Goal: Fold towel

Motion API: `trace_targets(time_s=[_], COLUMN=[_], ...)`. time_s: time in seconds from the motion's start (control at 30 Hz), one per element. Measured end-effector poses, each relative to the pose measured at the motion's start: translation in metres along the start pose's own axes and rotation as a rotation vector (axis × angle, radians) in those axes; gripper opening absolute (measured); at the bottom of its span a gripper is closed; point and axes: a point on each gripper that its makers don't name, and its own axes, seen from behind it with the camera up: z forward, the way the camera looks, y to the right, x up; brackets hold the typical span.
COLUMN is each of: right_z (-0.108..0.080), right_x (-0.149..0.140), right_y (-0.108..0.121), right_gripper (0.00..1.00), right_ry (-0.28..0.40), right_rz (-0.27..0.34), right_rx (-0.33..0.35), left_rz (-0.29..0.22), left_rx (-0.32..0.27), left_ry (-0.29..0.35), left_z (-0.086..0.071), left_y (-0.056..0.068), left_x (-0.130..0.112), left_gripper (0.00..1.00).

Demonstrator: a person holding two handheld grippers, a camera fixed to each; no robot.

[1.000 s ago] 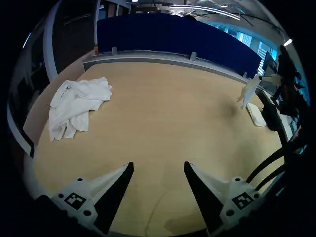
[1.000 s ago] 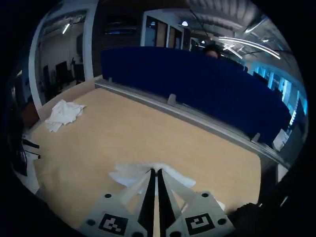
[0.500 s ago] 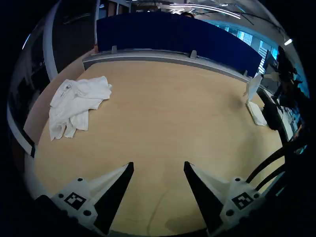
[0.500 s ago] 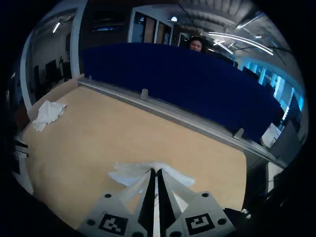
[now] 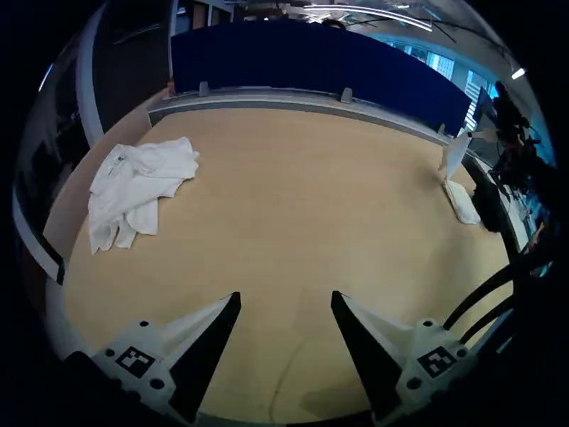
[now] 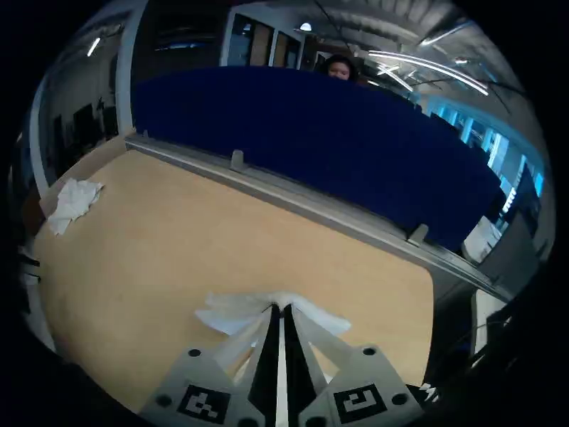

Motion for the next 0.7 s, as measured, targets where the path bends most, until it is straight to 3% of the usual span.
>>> trace_targets(time_s=[0.2,0.4,0.7], right_z=[-0.002,-0.016,-0.041], right_x=[-0.013,-0.037,-0.116], right_y=[0.004,0.005,0.011], right_gripper=[0.04,0.04,0.04], right_ry=[-0.017,-0.032,-0.114], right_rz=[0.003,0.018,0.074], right_rx=[0.002,-0.004,-0.036], left_rz=[0.016,0.020,0.036], left_rx=[-0.005,-0.018,-0.031], left_ry=[-0.002,-0.001,-0.003], left_z=[0.001,0.000,-0.001], left_y=[0.008,0.015,0.022], left_x=[0.001,0.005,0.004], left_gripper=[0.94,0.94,0.94])
